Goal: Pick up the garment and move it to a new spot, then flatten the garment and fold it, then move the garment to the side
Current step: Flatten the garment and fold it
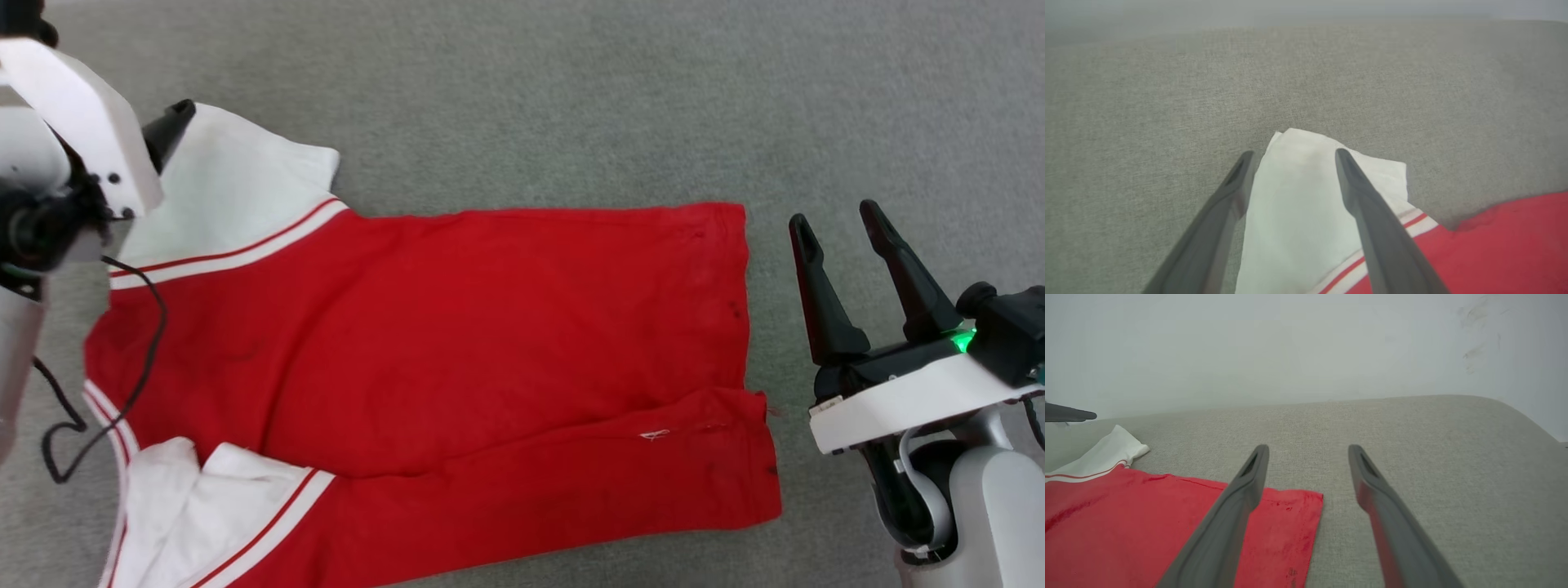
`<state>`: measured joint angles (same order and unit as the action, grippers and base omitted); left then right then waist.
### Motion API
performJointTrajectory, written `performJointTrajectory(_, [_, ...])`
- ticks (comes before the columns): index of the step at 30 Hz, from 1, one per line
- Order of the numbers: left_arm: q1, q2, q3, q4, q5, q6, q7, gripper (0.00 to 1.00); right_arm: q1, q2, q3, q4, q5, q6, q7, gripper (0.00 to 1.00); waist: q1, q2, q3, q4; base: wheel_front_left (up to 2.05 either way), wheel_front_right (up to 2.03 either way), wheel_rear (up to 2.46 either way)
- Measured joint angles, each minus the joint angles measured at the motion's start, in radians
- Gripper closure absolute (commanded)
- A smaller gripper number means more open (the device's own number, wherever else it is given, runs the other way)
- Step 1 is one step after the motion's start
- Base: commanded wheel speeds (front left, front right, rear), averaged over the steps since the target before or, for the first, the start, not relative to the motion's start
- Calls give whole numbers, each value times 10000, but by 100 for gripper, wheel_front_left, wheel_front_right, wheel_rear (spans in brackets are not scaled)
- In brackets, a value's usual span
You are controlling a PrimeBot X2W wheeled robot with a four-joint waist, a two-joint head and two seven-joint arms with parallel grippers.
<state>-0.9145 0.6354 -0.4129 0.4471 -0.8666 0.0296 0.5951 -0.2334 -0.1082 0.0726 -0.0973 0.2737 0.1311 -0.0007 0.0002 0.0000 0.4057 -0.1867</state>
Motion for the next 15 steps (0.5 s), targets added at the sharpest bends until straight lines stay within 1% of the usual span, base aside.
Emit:
performJointTrajectory(4, [-588,332,-247,514,-86,-109,1312,0,-98,61,84,194,123,-2,-36,0,0,0,507,-362,0,0,0])
performJointTrajectory(10, [-850,487,-286,1223,-359,2,2309,0,-196,125,230,439,351,0,10,0,-1,0,1082,-795,0,0,0])
performJointTrajectory(11, [-897,500,-276,1302,-441,17,2422,13,-217,130,249,489,353,0,10,0,-2,0,1141,-850,0,0,0])
performJointTrajectory(12, [-912,508,-263,1361,-485,63,2525,39,-221,130,257,520,366,0,-2,0,-1,0,1190,-898,0,0,0])
performJointTrajectory(13, [-944,512,-257,1396,-535,75,2633,58,-221,128,249,558,395,-2,-4,0,-1,0,1224,-934,0,0,0])
performJointTrajectory(14, [-963,527,-253,1417,-543,98,2683,100,-228,128,249,589,422,0,-4,0,-2,0,1251,-956,0,0,0])
performJointTrajectory(15, [-965,529,-253,1450,-546,100,2683,100,-242,123,247,612,439,0,-4,0,-3,0,1273,-967,0,0,0])
